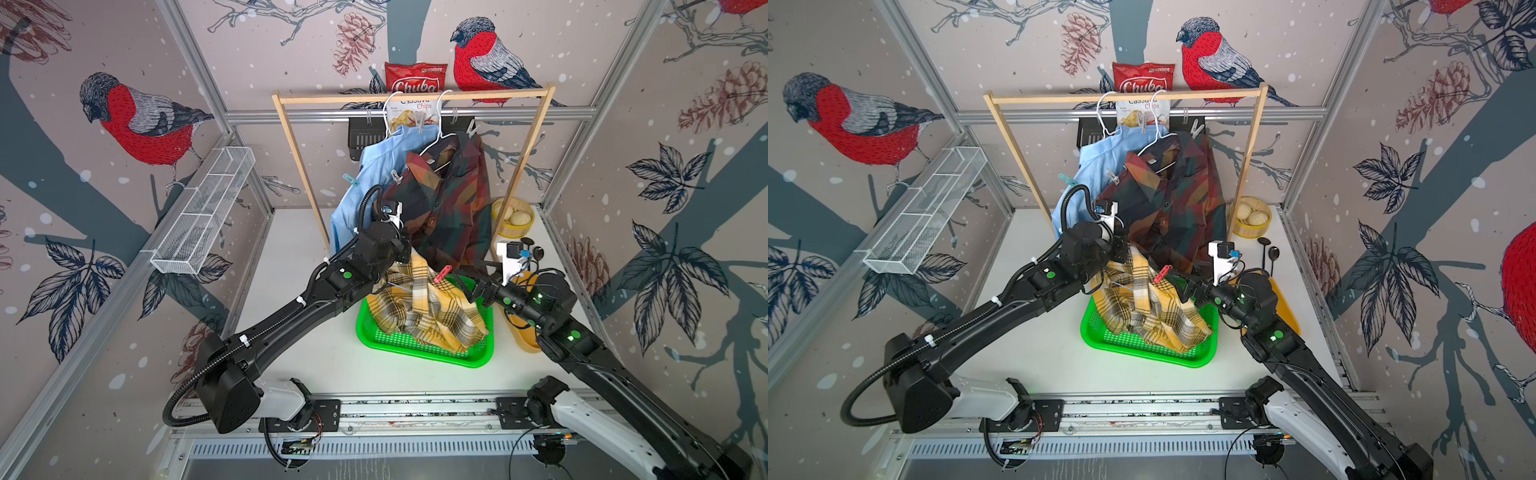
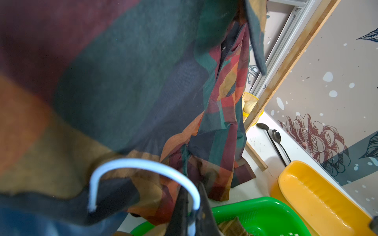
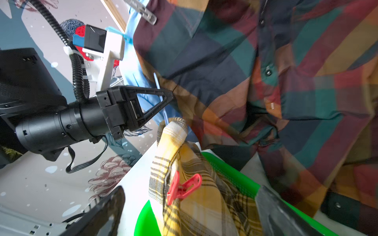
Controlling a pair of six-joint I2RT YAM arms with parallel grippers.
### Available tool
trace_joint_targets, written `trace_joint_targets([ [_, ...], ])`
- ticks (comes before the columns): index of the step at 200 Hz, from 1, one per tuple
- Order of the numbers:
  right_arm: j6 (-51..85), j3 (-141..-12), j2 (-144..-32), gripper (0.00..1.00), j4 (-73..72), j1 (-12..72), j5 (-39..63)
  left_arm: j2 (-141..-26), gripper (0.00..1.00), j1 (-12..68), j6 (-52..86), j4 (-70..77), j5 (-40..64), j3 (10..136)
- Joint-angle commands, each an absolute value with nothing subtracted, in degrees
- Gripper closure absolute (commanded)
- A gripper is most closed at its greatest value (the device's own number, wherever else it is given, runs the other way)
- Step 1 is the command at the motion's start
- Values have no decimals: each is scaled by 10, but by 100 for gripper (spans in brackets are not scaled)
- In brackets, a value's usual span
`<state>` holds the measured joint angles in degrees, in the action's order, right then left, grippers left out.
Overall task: Remove the clothespins securing long-sleeve shirts to the hanger
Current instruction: Remove the clamp from the hanger.
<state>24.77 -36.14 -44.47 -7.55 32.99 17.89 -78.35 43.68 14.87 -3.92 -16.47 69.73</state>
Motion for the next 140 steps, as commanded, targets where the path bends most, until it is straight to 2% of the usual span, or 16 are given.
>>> trace_joint_targets([
  [1,270,-371,-472,1,-126,330,232,-779,100,436,157,1,-166,690],
  [40,277,-376,-518,3,-136,337,243,-779,100,434,162,11,-153,681],
  [65,281,-383,-538,9,-141,338,253,-777,100,432,166,14,-149,678],
  [99,288,-385,-555,21,-153,338,272,-774,100,430,167,18,-148,673],
  [128,296,-386,-560,37,-164,338,285,-777,100,430,169,18,-146,673],
  [140,297,-385,-560,40,-164,338,285,-778,100,429,169,18,-143,673],
])
